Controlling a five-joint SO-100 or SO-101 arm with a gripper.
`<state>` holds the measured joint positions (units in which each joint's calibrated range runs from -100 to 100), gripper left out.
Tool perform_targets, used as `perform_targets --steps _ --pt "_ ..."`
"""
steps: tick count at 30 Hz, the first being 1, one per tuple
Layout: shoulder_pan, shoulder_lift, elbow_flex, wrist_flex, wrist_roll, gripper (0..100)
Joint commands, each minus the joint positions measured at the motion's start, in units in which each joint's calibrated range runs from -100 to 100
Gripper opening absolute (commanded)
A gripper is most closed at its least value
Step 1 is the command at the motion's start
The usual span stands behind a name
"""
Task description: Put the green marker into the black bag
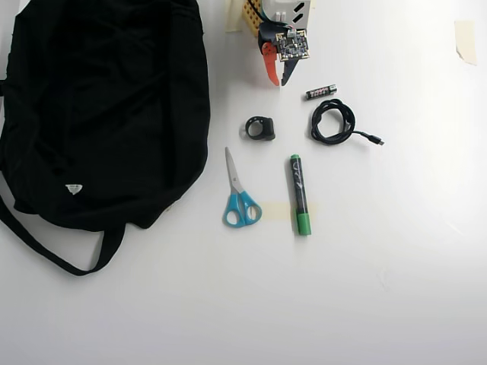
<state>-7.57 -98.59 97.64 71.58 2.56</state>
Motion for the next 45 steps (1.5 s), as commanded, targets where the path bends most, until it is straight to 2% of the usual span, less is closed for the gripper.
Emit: perform_targets --steps 1,45 --pt "-0.4 -0.4 1.6 -0.1 0.1 2" --pt "-0.4 -0.4 1.6 -0.9 0.0 3"
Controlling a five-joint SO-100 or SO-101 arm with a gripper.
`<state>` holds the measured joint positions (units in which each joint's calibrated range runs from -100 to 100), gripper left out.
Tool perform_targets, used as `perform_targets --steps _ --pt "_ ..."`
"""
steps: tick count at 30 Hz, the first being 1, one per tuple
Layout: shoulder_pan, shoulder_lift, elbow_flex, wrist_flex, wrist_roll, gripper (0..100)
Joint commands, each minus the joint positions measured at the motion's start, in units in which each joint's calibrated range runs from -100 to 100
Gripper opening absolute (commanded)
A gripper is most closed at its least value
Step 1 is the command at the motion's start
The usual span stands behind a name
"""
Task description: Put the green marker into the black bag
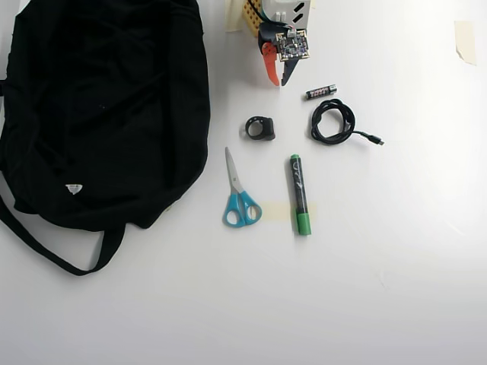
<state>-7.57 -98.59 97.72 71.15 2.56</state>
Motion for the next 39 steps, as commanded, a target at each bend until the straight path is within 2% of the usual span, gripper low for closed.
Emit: perform_targets --steps 1,11,17,32,39 --pt "-0.4 -0.4 1.3 -0.8 0.0 3" --pt "-1.9 1.3 -5.2 -17.6 0.0 3" --pt "-5.7 11.9 -13.1 -32.2 0.0 3" --pt "-6.0 43.8 -42.2 -48.0 0.0 3" --pt "-6.0 57.8 -56.6 -48.9 0.0 3"
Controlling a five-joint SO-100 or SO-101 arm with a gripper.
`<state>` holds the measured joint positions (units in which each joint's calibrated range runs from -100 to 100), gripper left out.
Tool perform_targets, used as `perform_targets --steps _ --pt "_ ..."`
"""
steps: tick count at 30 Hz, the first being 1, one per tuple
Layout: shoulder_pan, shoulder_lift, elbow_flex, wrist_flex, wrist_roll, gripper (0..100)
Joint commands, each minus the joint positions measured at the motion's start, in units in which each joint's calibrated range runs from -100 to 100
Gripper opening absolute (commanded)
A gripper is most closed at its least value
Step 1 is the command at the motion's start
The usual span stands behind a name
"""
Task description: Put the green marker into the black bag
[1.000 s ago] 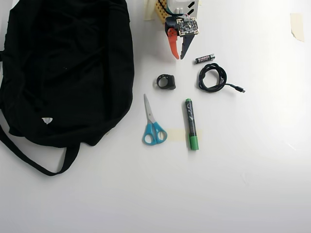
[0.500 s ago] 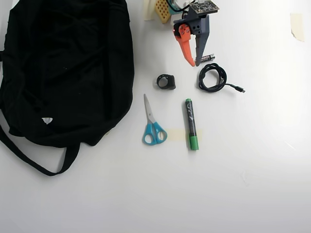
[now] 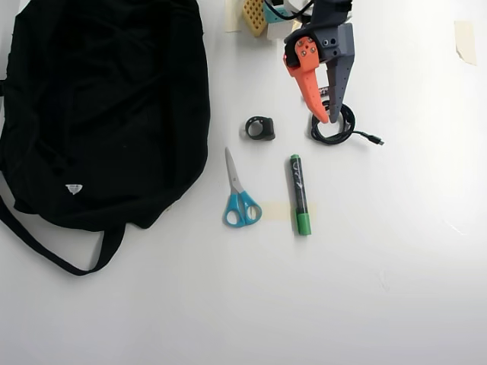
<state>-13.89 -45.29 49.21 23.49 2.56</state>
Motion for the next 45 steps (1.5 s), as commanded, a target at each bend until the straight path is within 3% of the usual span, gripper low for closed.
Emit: perform_targets --steps 1,19,29,45 --pt "0.3 6.1 -10.0 -1.3 0.0 3" --pt "4.8 29.9 -38.8 -3.7 0.0 3" --pt "5.6 36.9 -39.4 -15.2 0.0 3" --pt "6.1 37.2 -38.4 -15.8 0.5 3"
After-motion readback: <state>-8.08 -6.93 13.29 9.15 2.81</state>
